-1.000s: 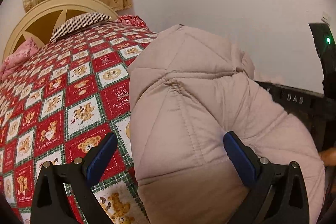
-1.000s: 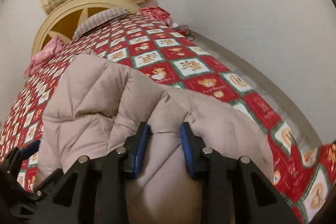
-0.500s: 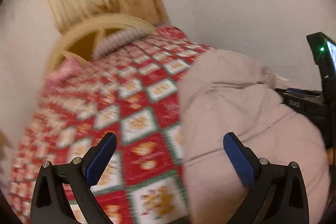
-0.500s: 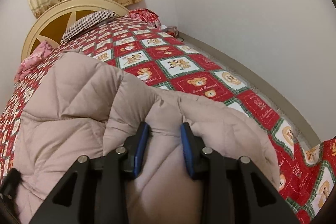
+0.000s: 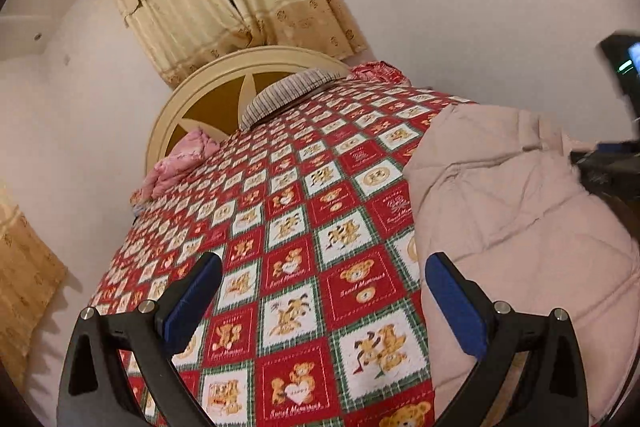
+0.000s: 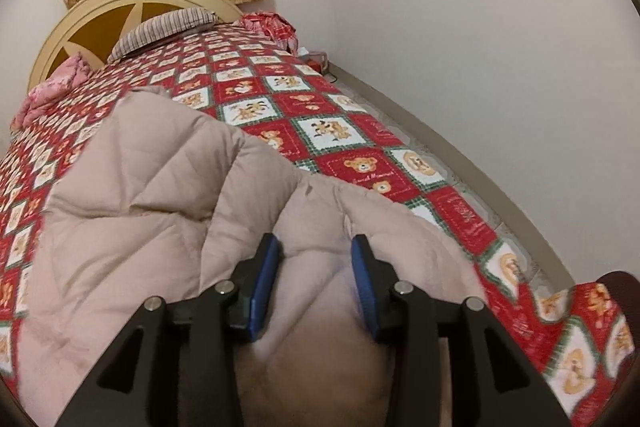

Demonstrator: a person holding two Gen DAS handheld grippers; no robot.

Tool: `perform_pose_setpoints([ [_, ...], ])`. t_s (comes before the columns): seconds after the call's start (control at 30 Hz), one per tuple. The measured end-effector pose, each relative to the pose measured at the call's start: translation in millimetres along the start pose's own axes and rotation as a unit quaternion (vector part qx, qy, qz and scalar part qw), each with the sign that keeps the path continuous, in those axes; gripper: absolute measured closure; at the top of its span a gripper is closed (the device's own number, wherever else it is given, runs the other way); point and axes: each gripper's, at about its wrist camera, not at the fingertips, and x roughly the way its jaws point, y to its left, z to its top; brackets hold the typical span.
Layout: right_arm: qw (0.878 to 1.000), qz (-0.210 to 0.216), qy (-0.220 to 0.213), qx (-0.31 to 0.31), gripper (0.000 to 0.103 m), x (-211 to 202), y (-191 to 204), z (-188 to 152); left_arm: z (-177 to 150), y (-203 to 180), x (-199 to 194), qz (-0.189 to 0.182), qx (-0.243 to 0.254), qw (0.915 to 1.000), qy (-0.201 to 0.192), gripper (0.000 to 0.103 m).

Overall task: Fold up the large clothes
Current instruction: 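Lower the folded jacket onto the quilt and open both grippers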

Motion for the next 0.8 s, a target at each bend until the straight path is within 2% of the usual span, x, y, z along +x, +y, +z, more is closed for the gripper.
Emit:
perform_pose_setpoints([
  [0.03, 1.000, -0.004, -0.021, 0.004, 0.048, -19.3, -1.6, -2.3, -1.2, 0.8, -1.2, 0.000, -0.003, 1.0000, 0.003, 0.001],
  [0.1, 0.998, 0.001, -0.061, 0.007, 0.035, -54.8, -3.0, -12.6, -2.4, 1.2, -4.3, 0.002, -0.004, 1.0000, 0.005, 0.001],
  [0.13, 0.997, 0.008, -0.075, 0.004, 0.033, -70.0, -3.1, -18.9, -3.2, 0.7, -7.3, 0.003, -0.004, 1.0000, 0.005, 0.001],
  [0.23, 0.995, 0.042, -0.096, 0.002, 0.033, -106.0, -4.9, -45.3, -4.2, 0.9, -17.5, -0.014, -0.017, 0.9998, 0.001, 0.001],
  [0.3, 0.995, 0.063, -0.081, 0.003, 0.033, -111.3, -6.0, -61.7, -4.0, -1.8, -24.5, -0.034, -0.028, 0.9990, -0.001, 0.001],
  [0.4, 0.996, 0.076, -0.047, 0.014, 0.043, -103.9, -8.9, -91.0, -6.8, -9.1, -30.5, -0.068, -0.036, 0.9970, 0.006, 0.001],
  [0.43, 0.996, 0.081, -0.039, 0.020, 0.043, -97.5, -10.5, -99.2, -8.1, -12.3, -30.3, -0.073, -0.035, 0.9966, 0.011, 0.001],
  [0.57, 0.994, 0.098, -0.027, 0.049, 0.043, -82.7, -16.2, -106.8, -16.9, -22.7, -24.4, -0.106, -0.039, 0.9925, 0.047, 0.001],
  [0.63, 0.994, 0.095, -0.029, 0.043, 0.042, -81.5, -13.2, -107.5, -21.3, -23.8, -23.8, -0.118, -0.048, 0.9900, 0.061, 0.001],
  [0.8, 0.993, 0.103, -0.034, 0.051, 0.040, -92.6, -16.3, -115.6, -27.7, -18.6, -33.9, -0.131, -0.065, 0.9872, 0.063, 0.001],
])
